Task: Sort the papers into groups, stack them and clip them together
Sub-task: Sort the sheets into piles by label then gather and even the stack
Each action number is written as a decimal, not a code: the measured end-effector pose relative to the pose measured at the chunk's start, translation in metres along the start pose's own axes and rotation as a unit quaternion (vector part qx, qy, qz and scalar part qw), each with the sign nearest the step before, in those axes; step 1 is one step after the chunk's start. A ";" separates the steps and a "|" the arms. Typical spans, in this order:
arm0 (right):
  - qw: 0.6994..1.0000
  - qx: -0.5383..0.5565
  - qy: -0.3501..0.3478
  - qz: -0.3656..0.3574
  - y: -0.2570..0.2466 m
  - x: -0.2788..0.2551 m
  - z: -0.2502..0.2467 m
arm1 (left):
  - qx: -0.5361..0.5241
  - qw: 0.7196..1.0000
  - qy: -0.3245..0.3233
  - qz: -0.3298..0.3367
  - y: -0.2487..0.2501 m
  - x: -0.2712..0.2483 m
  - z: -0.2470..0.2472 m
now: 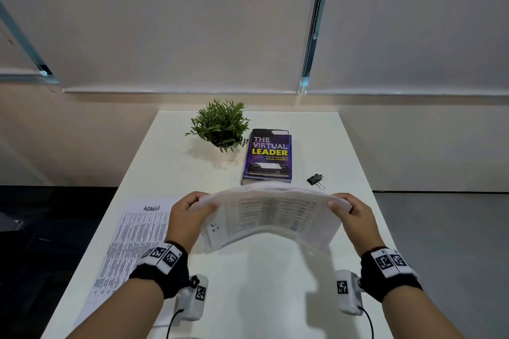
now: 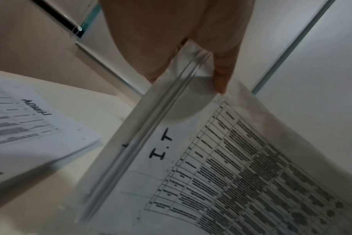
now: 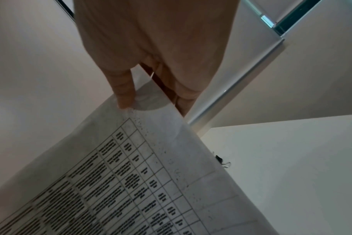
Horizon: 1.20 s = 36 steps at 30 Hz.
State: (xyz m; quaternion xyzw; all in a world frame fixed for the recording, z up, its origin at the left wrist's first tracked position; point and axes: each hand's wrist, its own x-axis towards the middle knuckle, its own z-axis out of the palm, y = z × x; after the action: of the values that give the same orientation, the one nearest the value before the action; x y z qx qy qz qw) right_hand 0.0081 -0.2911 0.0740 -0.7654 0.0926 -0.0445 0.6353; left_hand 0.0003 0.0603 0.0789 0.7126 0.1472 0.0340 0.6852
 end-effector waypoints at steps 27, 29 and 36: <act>0.979 0.079 -0.144 0.124 0.060 0.009 -0.001 | 0.009 0.993 -0.085 -0.079 -0.029 0.006 0.009; 0.976 0.093 -0.138 0.141 0.063 0.008 -0.004 | 0.013 0.992 -0.091 -0.085 -0.031 0.003 0.007; 0.980 0.105 -0.115 0.125 0.063 0.013 0.009 | 0.002 0.994 -0.059 -0.092 -0.038 0.006 0.013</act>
State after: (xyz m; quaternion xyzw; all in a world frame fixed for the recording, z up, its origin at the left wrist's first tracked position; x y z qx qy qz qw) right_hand 0.0168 -0.2965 0.0101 -0.6767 0.1082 0.1140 0.7193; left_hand 0.0031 0.0504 0.0397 0.6981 0.1718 -0.0715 0.6914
